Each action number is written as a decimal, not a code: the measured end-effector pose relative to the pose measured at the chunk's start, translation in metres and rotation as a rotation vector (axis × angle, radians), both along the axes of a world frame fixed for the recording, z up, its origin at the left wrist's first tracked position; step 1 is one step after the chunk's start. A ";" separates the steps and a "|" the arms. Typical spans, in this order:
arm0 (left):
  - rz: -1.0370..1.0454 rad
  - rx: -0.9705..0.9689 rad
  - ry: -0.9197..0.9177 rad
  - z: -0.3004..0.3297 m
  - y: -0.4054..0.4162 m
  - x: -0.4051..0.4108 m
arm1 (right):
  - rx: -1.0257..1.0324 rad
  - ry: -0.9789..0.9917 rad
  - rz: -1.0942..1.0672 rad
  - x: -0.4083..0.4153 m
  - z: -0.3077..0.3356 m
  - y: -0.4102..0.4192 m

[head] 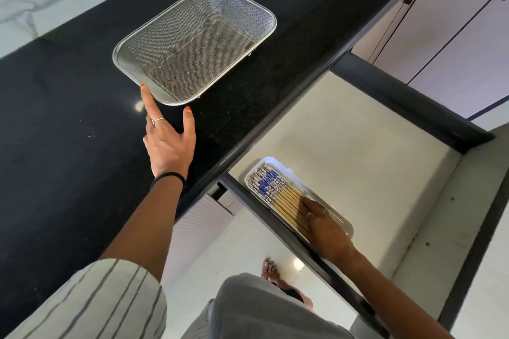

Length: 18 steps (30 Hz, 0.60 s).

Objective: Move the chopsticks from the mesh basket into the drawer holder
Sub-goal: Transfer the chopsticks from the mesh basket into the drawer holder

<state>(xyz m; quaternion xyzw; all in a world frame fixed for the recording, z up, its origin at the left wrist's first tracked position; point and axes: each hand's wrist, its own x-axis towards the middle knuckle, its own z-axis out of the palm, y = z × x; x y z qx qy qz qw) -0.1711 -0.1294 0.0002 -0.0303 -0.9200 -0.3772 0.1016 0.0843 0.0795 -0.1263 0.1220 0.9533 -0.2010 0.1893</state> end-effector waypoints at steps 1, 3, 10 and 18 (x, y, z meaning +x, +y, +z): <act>0.001 -0.003 -0.001 0.000 0.000 0.000 | 0.007 -0.005 0.007 0.001 0.001 0.001; 0.003 -0.009 -0.005 -0.001 0.000 0.000 | 0.017 -0.016 0.013 0.002 0.002 0.001; 0.003 0.007 -0.021 -0.001 0.000 0.001 | -0.036 -0.048 -0.008 0.004 0.006 0.007; 0.005 0.000 -0.006 -0.002 -0.001 0.000 | -0.052 -0.044 -0.065 0.006 0.011 0.006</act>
